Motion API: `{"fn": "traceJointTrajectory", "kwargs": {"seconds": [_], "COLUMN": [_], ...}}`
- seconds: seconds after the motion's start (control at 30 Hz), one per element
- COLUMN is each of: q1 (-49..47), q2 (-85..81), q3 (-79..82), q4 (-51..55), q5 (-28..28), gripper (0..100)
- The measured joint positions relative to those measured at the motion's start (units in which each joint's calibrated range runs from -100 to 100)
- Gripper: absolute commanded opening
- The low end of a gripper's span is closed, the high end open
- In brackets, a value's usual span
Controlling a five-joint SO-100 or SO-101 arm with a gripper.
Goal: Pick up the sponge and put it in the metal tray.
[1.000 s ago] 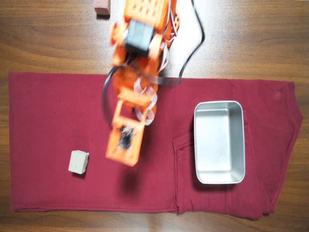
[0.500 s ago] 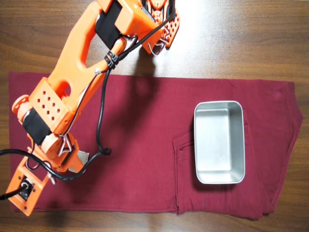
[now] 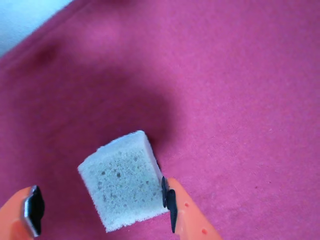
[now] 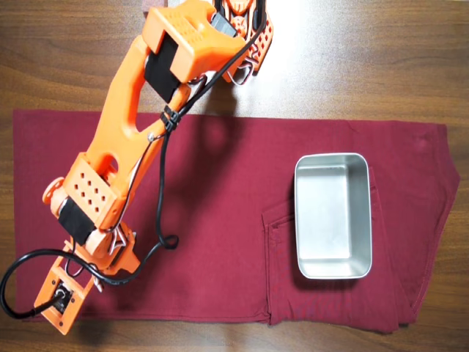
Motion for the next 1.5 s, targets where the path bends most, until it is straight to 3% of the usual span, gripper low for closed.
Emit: {"fn": "traceJointTrajectory", "kwargs": {"seconds": [0.63, 0.73, 0.87, 1.27, 1.4, 1.5], "q1": [2.8, 2.8, 2.8, -0.3, -8.3, -22.3], "q2": [3.0, 4.1, 4.1, -1.4, -18.8, -30.5], "q3": [-0.1, -0.1, -0.1, -1.0, -1.0, -1.0], "q4": [-0.8, -2.9, -4.2, 3.1, 12.1, 19.7], "q5": [0.5, -0.1, -0.4, -3.4, -3.8, -5.1], "gripper": [38, 28, 0, 0, 0, 0]}}
